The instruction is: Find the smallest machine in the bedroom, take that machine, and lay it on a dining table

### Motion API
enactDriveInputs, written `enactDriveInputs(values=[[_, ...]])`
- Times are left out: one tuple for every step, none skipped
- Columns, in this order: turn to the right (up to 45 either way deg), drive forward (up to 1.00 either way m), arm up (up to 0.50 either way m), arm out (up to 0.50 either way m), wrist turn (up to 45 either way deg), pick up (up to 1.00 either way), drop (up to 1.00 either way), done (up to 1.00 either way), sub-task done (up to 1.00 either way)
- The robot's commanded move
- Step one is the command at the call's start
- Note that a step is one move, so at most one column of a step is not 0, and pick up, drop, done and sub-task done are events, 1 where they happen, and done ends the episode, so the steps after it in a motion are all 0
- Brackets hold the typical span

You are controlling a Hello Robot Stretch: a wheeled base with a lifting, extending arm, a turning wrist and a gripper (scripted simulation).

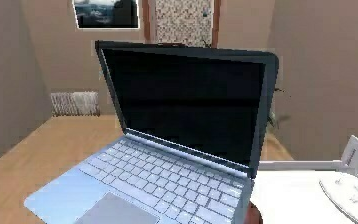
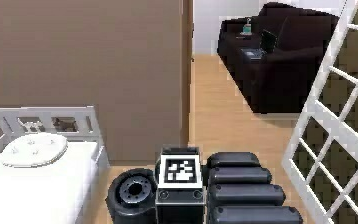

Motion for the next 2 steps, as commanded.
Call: enactDriveInputs(values=[[45.0,0.0,0.0,0.0,0.0,0.0,0.0,0.0,0.0],[45.0,0.0,0.0,0.0,0.0,0.0,0.0,0.0,0.0]])
